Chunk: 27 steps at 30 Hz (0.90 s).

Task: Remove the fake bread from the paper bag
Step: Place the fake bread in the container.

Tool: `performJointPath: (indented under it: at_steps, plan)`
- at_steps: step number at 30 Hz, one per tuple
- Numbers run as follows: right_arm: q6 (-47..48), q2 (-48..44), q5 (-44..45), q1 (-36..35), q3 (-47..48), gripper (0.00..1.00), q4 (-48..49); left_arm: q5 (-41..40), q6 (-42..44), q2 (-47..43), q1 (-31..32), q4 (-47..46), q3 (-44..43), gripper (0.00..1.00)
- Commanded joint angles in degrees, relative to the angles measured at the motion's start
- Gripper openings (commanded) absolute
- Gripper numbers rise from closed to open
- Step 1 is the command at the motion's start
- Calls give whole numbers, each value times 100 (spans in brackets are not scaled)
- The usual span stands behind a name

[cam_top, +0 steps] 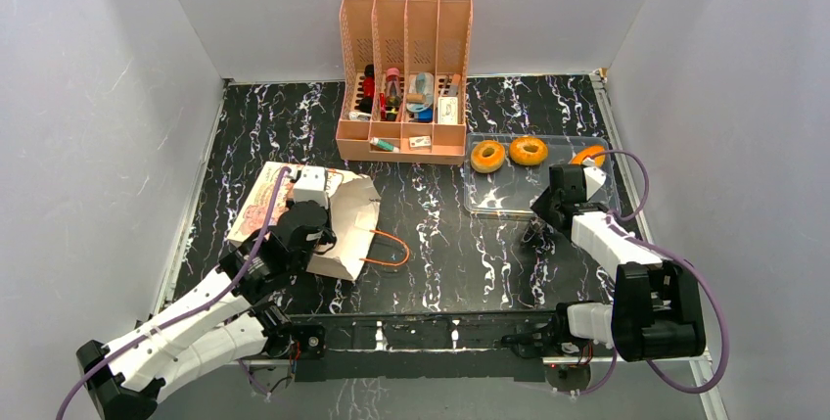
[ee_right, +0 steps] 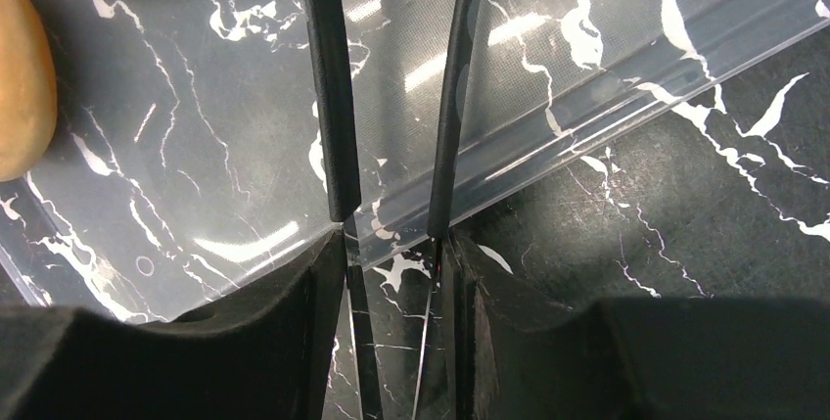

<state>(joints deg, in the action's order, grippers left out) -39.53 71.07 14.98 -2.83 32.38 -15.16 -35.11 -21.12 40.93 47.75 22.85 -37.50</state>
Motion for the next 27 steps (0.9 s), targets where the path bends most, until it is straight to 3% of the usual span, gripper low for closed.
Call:
performJointPath:
  at_steps: [1,19,27]
  plan:
    - [-86,-199,-41,41,-64,38,181,-2,-54,-144,2,40,-49,0]
    - [-240,-1188,-425,-221,-531,33,353,-16,-75,-244,7,171,-64,0]
    - [-426,-1653,-67,-1227,-472,31,171,208,-131,-481,7,180,52,0]
